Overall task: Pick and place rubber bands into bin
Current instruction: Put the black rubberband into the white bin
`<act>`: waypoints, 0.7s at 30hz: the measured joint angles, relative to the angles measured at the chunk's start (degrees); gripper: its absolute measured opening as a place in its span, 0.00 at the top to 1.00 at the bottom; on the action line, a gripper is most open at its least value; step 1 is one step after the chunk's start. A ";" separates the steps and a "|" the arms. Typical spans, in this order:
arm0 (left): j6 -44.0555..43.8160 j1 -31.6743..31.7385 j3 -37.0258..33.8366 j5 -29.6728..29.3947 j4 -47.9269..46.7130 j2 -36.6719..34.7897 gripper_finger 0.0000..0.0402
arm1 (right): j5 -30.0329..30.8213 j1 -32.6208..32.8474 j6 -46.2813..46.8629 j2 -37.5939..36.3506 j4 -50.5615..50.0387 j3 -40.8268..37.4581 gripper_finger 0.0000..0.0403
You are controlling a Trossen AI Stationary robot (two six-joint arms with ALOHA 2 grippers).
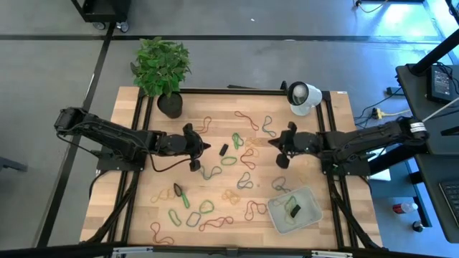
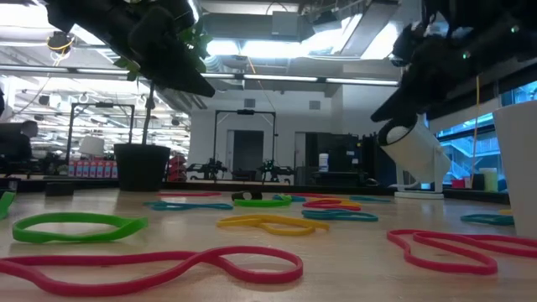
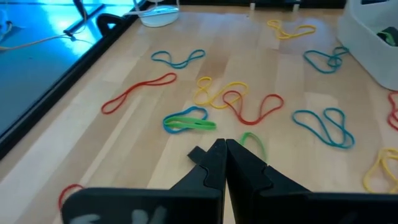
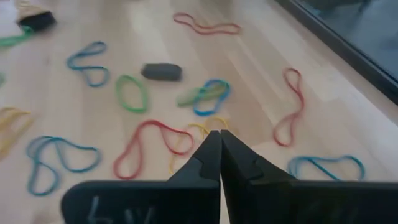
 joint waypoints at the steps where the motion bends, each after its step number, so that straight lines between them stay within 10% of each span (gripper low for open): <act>1: 0.02 0.00 0.00 -0.51 -0.03 0.00 0.99 | 0.07 -0.26 0.00 -0.01 -0.12 -0.32 0.99; 21: -3.57 2.25 0.00 -10.10 1.85 0.00 0.68 | -0.30 -0.56 -0.67 0.05 -6.61 -2.94 0.98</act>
